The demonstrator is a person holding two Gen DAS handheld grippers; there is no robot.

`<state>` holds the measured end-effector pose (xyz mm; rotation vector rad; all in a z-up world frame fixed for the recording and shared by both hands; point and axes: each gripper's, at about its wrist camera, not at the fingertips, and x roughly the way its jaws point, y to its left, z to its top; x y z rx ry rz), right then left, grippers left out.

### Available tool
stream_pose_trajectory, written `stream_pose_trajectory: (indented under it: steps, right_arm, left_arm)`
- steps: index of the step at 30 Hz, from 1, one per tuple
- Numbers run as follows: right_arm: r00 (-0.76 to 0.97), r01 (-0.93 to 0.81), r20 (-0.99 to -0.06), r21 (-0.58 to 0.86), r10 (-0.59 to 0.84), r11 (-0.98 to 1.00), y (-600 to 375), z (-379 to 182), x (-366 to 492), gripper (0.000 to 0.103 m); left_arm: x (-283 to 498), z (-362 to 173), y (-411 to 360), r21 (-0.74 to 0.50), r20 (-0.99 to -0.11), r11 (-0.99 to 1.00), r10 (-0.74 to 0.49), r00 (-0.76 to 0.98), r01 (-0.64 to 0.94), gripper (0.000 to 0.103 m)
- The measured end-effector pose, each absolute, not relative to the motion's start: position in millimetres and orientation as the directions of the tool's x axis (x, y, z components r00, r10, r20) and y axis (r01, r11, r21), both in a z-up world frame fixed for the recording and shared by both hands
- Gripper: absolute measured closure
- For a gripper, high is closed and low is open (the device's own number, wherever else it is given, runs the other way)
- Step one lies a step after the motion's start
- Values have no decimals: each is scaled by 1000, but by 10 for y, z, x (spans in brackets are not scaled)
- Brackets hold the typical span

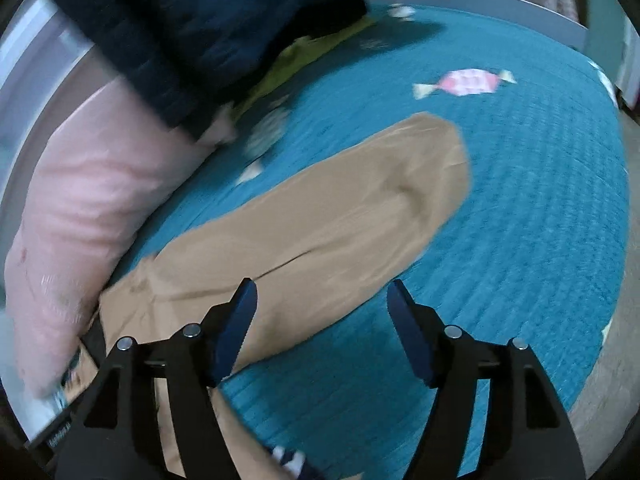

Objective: Fold large clothes

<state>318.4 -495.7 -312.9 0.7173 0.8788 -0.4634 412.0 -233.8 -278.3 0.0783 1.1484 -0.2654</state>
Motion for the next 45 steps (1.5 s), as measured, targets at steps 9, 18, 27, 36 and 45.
stream_pose_trajectory:
  steps: [9,18,27,36,45]
  right_arm:
    - [572,708,-815,433,-93,557,-5545,-3273,3096,17]
    - [513,735,-848,356,-131,577,-5713,-3436,3168,17]
    - [506,730,-859,376,-81,570,-5772,-3644,3252,17]
    - [550,696,-834,431,-41,574,-5775,-3818,3430,46]
    - [693,544,-719,561,42,624,-5758,-3704,3479,94]
  left_arm:
    - [4261,-3009,-2525,-18,-918,976,-102,383,217,28]
    - [4513,-3757,-2282,-81,-956,992,-105,274,98,102]
    - [4454,-3775,-2385,6,-945,993,-33,325,118,102]
    - [4459,-3767,-2386,-16,-946,992,-56,319,125,102]
    - [4439,-3762,-2305,-26,-943,992,-66,327,125,102]
